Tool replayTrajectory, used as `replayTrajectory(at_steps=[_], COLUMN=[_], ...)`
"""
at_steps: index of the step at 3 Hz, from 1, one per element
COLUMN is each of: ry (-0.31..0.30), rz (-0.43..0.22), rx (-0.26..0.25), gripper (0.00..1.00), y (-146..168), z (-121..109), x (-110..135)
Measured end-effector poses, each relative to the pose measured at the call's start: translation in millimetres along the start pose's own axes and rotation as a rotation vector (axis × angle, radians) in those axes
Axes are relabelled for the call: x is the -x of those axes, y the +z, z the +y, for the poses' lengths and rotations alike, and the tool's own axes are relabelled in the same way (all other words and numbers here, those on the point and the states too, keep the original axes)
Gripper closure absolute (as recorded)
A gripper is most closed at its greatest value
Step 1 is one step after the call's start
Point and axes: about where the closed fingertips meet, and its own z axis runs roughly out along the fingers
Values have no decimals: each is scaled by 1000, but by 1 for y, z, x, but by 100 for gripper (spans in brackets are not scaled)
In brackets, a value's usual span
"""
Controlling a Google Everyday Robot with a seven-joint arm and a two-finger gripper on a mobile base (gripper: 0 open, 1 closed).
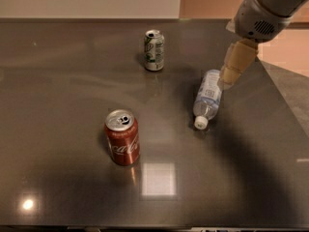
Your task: Knock 7up can over
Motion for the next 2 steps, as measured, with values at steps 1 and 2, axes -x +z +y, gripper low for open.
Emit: replayTrajectory(at_steps=[1,2], ry=[49,116], rz=[-74,-155], rx=[-5,-1], gripper=[0,0], y=[28,57], z=[-39,-72], x=[23,48])
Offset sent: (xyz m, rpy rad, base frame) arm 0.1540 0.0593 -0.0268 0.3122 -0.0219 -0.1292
